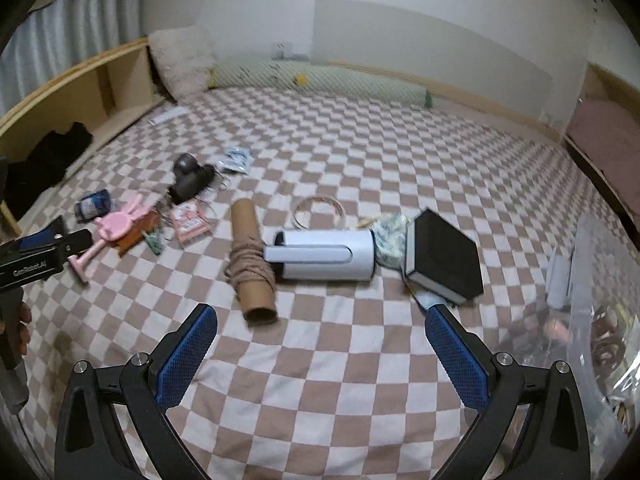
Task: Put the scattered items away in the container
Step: 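Move both tools down toward the green clothespin and playing cards box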
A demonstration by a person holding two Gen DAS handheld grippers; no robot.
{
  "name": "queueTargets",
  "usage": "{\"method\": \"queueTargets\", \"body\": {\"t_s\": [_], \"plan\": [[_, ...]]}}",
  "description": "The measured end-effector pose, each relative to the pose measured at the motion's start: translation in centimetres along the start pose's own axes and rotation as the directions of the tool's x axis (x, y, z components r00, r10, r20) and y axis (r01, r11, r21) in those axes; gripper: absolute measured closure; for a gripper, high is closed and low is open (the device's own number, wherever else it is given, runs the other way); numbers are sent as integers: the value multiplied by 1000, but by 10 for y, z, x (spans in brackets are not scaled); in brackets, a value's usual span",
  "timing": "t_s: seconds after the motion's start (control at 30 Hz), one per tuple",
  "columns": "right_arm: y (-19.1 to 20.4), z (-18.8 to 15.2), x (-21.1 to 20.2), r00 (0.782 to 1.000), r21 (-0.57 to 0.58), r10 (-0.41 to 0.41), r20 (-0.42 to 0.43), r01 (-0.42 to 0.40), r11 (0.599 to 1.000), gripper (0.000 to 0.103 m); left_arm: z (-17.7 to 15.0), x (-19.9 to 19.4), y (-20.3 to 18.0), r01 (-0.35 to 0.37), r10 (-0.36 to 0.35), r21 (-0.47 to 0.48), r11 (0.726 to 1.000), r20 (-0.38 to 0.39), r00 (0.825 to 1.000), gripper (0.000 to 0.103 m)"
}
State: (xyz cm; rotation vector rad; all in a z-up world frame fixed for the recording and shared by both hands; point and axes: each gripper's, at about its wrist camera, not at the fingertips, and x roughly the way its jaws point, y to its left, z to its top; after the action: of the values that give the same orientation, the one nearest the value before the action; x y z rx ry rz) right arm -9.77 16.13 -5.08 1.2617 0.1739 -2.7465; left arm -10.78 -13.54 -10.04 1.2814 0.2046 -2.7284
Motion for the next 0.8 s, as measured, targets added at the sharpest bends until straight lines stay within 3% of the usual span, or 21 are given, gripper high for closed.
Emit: {"method": "queueTargets", "body": {"t_s": [0.23,0.3,0.37,0.67,0.73,0.8], "plan": [[-2,3,21,998,1,8,-65,-8,1000,0,1,53,-5,33,-35,-30,999,-95,995,2],[-1,4,27,997,-2,23,-79,-23,1000,0,0,70,-5,46,-53,-58,997,-126,991,16],[1,5,33,996,-4,30,-84,-31,1000,0,1,83,-3,46,-60,-92,995,-145,988,17],[7,11,61,992,-16,70,-108,-72,997,0,7,128,-2,29,-56,-161,987,-169,984,17],[9,14,65,993,-32,66,-98,-70,997,0,7,134,-3,3,-29,-161,987,-162,986,26],[11,17,70,993,-40,67,-92,-71,997,0,7,140,-5,-13,-12,-154,988,-160,987,27]]}}
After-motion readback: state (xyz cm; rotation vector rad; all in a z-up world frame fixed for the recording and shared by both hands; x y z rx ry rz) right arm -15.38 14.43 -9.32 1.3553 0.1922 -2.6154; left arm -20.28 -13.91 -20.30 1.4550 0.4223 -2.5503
